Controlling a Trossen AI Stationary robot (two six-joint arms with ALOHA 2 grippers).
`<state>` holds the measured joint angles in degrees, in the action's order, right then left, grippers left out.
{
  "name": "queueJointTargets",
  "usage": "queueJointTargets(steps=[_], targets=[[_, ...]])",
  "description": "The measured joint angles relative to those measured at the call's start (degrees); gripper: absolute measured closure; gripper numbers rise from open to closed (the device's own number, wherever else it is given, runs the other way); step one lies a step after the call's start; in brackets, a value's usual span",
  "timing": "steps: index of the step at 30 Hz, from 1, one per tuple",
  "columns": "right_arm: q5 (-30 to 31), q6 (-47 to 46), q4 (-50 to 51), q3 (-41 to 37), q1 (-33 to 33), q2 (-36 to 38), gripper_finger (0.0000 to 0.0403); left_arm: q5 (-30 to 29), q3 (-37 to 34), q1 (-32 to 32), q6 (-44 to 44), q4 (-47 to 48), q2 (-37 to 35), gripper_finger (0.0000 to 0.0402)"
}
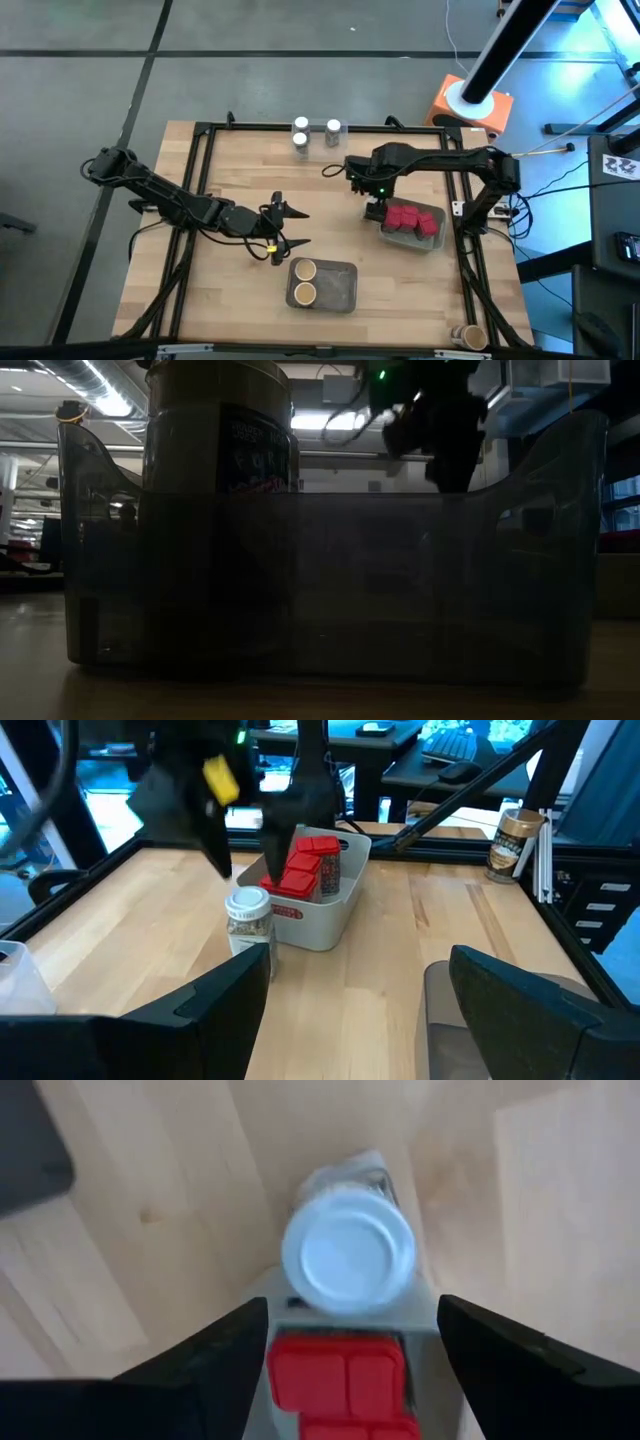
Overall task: Sort spices by type
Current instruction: Put the white seasoning bottle into the transparent bin
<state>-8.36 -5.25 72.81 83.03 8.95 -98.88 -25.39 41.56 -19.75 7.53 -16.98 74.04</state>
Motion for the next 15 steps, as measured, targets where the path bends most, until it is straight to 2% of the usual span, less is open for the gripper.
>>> queueJointTargets(steps=[6, 15], targets=[[6.21, 0.59, -4.52, -3.80, -3.04, 8.62, 0.0110, 0.00, 0.00, -0.02, -0.04, 0.21, 0.00, 0.0109], [10.79, 2.68, -27.20, -22.53, -6.53, 24.29, 0.0110, 0.00, -0.01, 0.01, -0.22, 0.04, 0.00, 0.0109]])
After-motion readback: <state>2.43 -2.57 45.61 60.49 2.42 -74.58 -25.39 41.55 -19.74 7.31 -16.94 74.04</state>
